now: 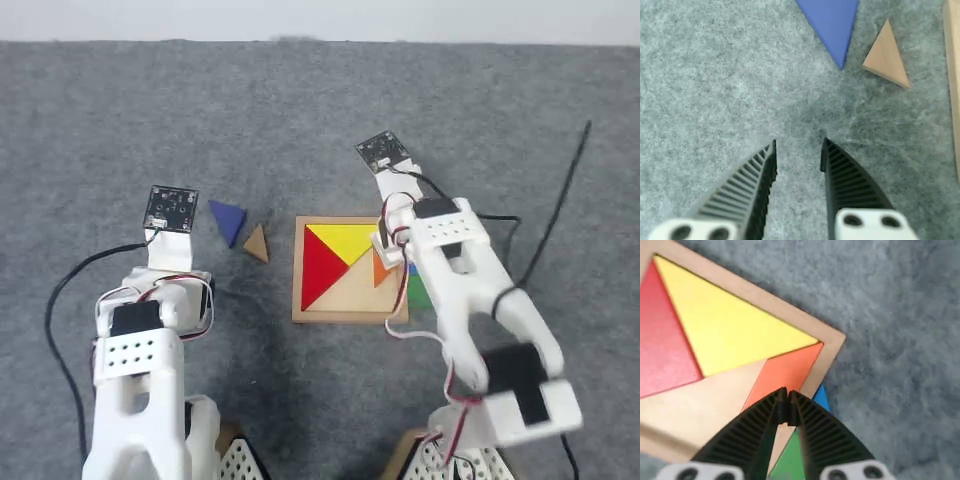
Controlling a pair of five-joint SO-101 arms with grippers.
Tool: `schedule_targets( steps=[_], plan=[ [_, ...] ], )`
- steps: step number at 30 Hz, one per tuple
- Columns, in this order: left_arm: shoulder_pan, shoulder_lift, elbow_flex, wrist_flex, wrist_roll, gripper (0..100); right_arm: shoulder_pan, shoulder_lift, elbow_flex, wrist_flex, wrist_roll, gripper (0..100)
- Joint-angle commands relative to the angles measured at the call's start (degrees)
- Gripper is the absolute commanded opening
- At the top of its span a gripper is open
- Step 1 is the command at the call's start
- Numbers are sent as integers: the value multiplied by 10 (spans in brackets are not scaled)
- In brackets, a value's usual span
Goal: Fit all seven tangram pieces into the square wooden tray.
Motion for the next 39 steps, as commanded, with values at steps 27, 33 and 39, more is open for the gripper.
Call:
schedule_targets(
  steps=[27, 33, 39],
  plan=[
    [-1, -4, 3, -11, 7, 133, 39, -120, 109, 49, -77, 221],
    [0, -4, 3, -11, 7, 135, 31, -119, 109, 44, -123, 220],
    [33, 21, -66, 31, 8, 137, 75, -122, 125, 49, -125, 219]
  ],
)
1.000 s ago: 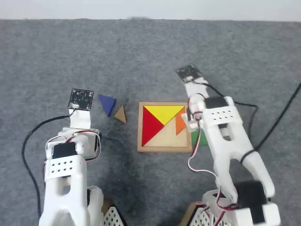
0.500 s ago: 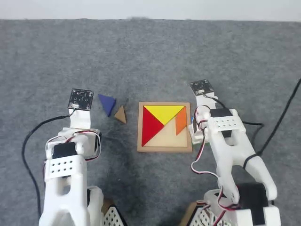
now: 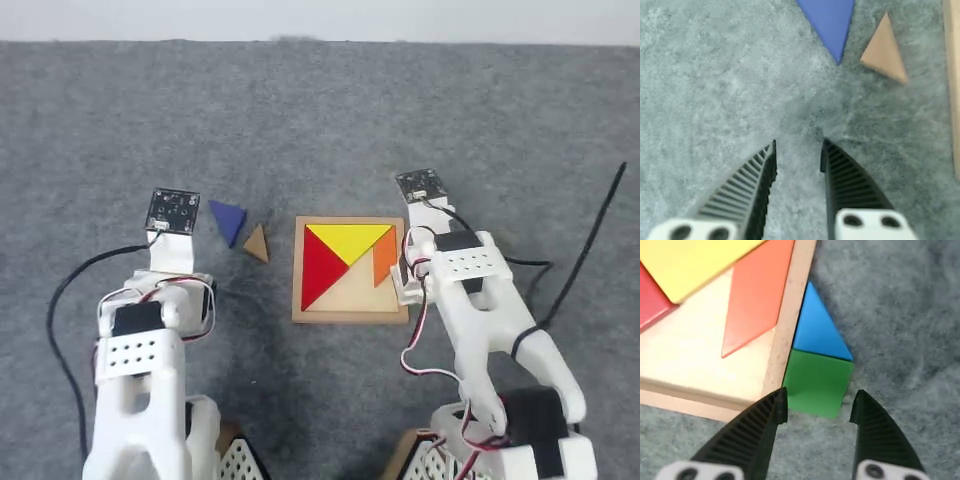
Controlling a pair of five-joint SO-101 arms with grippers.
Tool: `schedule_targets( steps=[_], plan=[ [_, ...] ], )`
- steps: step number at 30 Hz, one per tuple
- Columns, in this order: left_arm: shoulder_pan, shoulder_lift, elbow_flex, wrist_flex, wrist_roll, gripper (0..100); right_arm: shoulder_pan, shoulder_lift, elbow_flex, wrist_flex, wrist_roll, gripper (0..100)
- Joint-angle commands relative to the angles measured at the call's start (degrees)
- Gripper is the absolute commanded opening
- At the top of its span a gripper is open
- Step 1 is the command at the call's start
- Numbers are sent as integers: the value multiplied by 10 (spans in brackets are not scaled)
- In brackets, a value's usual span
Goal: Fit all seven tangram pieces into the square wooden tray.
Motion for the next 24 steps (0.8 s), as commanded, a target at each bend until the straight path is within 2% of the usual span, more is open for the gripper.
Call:
schedule_targets(
  steps=[1, 6, 9, 12, 16, 24],
  plan=[
    [37, 40, -95, 46, 8, 137, 60, -29, -12, -5, -9, 214],
    [80, 165, -247, 110, 26, 136, 167, -29, 8, -11, 34, 67],
    [118, 233, -322, 135, 43, 137, 194, -30, 34, -22, 69, 42],
    [159, 309, -371, 135, 55, 137, 219, -30, 73, -80, 89, 39],
    [185, 426, -444, 135, 99, 138, 230, -30, 85, -98, 98, 10],
    [181, 585, -531, 135, 210, 173, 228, -30, 86, -100, 97, 9]
  ],
)
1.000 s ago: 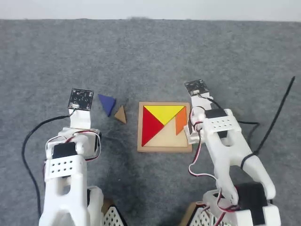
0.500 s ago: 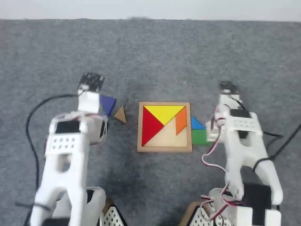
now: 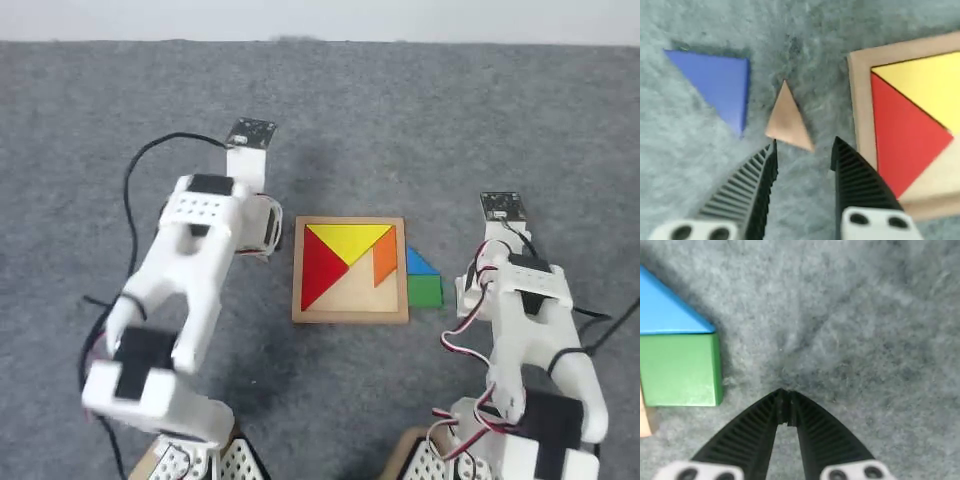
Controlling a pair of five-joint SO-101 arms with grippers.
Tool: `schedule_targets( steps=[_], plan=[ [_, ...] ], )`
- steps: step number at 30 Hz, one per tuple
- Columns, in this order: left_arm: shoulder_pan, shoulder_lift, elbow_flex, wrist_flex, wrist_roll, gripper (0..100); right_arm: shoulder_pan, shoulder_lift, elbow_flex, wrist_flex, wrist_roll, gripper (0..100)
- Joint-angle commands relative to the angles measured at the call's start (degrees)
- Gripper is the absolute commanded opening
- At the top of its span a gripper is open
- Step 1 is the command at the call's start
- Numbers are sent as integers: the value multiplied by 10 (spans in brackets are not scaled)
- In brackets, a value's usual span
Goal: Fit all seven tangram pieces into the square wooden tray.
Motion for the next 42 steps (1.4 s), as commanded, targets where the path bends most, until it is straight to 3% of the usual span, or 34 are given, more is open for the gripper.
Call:
schedule_targets(
  steps=[1, 7, 17, 33, 37, 42],
  plan=[
    [1, 47, -51, 4, 65, 173, 9, -27, -2, -13, 9, 9],
    [-2, 78, -64, 2, 91, 173, 9, -27, -1, -12, 8, 8],
    [-38, 83, -65, -25, 69, 173, 7, -27, -1, -12, 9, 8],
    [-24, 107, -73, -45, 55, 173, 7, -27, -1, -12, 7, 8],
    [-18, 151, -116, -16, 55, 172, 7, -27, -1, -12, 7, 8],
    [-18, 164, -131, -1, 52, 102, 7, -27, -1, -12, 7, 8]
  ],
)
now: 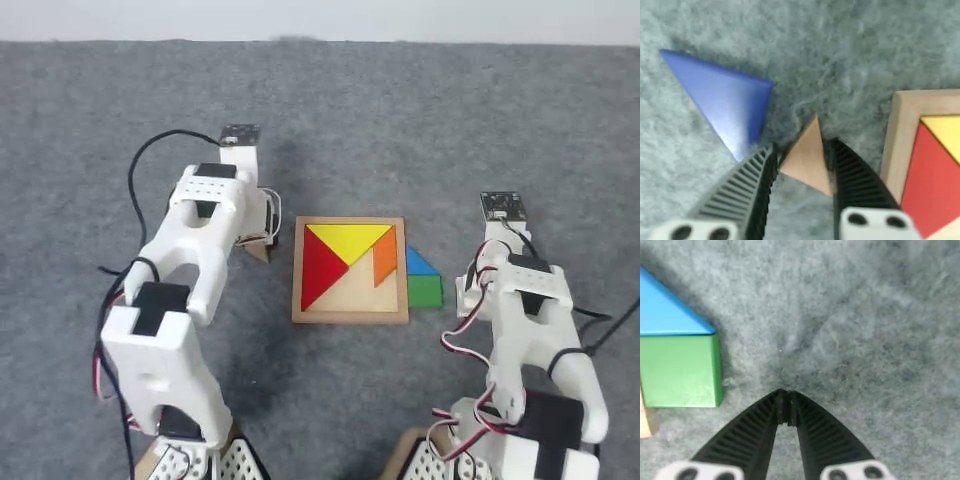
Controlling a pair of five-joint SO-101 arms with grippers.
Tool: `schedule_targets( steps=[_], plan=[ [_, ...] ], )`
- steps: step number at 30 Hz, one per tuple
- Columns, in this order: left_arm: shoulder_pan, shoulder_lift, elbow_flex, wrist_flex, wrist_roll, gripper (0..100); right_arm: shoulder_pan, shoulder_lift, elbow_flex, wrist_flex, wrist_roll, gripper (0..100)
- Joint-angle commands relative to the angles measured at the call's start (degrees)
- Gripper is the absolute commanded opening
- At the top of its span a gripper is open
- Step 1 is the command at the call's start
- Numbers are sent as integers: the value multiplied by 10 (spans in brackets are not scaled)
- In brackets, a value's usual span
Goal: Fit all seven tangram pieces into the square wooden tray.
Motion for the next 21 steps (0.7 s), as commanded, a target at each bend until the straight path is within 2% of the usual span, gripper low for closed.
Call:
schedule_targets(
  steps=[1, 10, 16, 21],
  plan=[
    [8, 3, -24, 4, -7, 92, 7, -27, -3, -10, 7, 9],
    [8, -15, -41, 37, -16, 88, 7, -27, -3, -10, 6, 9],
    [8, -83, -29, 84, -17, 159, 7, -27, -3, -10, 6, 8],
    [4, -76, -11, 70, -24, 162, 7, -27, -3, -10, 7, 8]
  ],
)
